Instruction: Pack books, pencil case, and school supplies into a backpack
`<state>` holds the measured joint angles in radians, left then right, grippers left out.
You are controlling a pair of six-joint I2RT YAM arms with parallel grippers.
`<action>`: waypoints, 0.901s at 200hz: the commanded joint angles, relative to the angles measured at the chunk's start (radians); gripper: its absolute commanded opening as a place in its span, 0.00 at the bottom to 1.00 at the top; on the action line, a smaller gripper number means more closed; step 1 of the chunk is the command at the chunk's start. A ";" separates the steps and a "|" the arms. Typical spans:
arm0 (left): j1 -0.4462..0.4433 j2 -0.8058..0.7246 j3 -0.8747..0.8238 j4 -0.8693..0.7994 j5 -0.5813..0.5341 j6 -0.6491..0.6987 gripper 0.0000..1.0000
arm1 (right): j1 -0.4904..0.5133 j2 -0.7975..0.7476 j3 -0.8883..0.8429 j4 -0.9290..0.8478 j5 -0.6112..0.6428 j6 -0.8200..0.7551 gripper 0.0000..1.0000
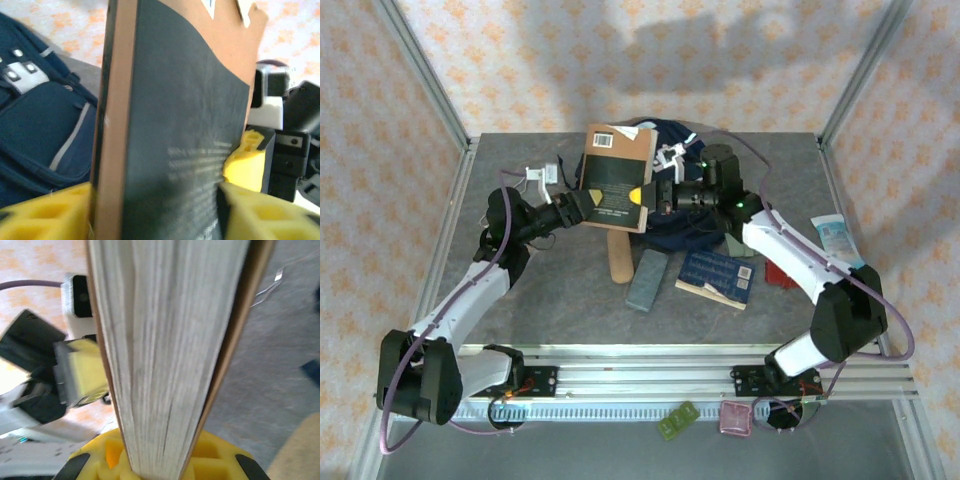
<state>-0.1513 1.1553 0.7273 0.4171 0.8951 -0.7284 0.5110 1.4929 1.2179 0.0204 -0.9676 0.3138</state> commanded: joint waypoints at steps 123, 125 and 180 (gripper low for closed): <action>0.009 0.055 0.264 -0.262 -0.166 -0.069 0.85 | 0.265 -0.233 -0.308 0.357 1.212 -0.841 0.00; 0.009 0.057 0.267 -0.262 -0.165 -0.073 0.85 | 0.269 -0.235 -0.314 0.361 1.214 -0.850 0.00; -0.014 0.127 0.344 -0.221 -0.056 -0.176 0.90 | 0.355 -0.199 -0.357 0.442 1.389 -1.030 0.00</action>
<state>-0.1497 1.2736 1.0157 0.1726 0.7677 -0.8486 0.8440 1.3014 0.8543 0.2932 0.2924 -0.6067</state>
